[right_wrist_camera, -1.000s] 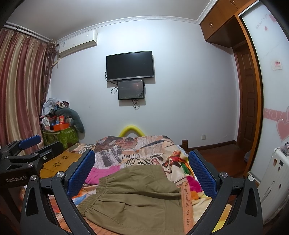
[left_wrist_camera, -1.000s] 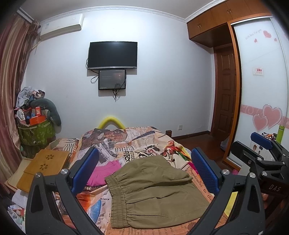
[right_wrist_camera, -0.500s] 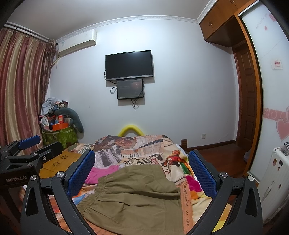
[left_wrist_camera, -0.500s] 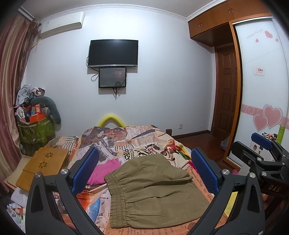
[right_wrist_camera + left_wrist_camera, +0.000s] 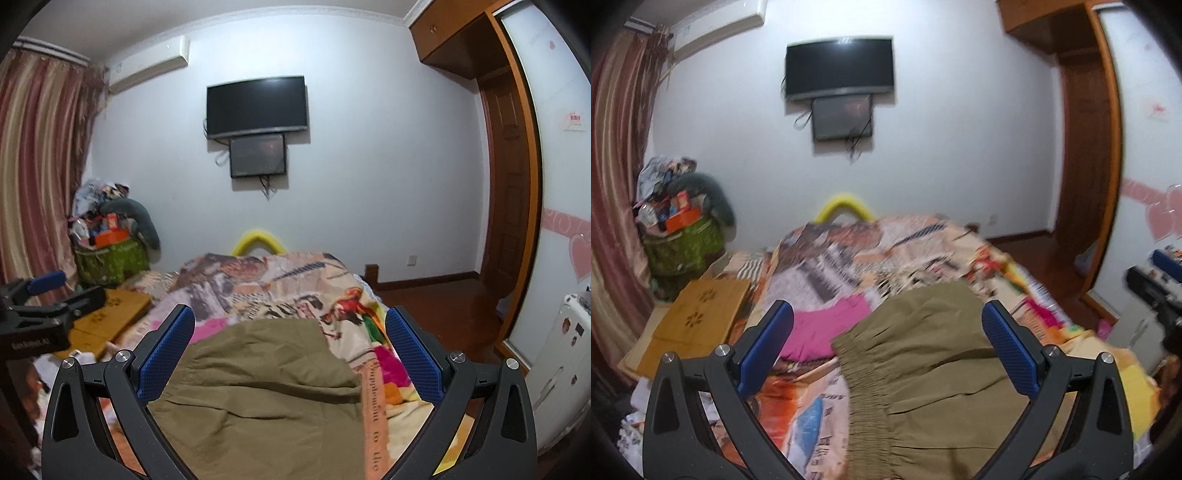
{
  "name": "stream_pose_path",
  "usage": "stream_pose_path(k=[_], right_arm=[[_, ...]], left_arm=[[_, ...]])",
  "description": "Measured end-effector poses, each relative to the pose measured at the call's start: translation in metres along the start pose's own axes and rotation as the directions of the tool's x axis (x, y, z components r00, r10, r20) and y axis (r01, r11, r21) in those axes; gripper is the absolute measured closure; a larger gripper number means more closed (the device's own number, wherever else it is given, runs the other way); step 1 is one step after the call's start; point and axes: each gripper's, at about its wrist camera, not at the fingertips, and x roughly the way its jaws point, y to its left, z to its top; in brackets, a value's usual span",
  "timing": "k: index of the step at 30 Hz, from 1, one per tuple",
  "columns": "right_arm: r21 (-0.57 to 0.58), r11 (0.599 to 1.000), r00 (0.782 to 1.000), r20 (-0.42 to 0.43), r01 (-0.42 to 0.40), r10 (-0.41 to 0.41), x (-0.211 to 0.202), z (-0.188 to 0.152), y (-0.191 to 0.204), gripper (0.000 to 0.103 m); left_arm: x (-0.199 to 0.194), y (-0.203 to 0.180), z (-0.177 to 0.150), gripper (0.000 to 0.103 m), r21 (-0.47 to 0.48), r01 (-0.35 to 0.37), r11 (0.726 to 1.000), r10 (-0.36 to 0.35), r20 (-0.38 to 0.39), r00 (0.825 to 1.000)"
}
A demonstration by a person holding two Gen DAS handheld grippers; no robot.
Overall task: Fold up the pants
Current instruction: 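Lower both tools to the khaki pants and grasp the leg with the right gripper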
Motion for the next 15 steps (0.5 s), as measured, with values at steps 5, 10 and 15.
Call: stream_pose_path(k=[5, 10, 15], right_arm=[[-0.013, 0.998, 0.995, -0.087, 0.055, -0.056, 0.035, -0.012, -0.024, 0.000], [-0.005, 0.997, 0.973, -0.220, 0.071, -0.070, 0.072, -0.028, -0.047, 0.000], [0.031, 0.997, 0.935, -0.351, 0.066, -0.051, 0.108, -0.048, -0.068, 0.000]], left_arm=[[0.063, 0.024, -0.010, 0.000, -0.055, -0.001, 0.998, -0.007, -0.146, 0.989], [0.127, 0.041, -0.027, 0.000, -0.040, -0.051, 0.998, 0.038, -0.284, 0.958], [0.185, 0.055, -0.050, 0.000, -0.035, -0.052, 0.998, 0.033, -0.408, 0.913]])
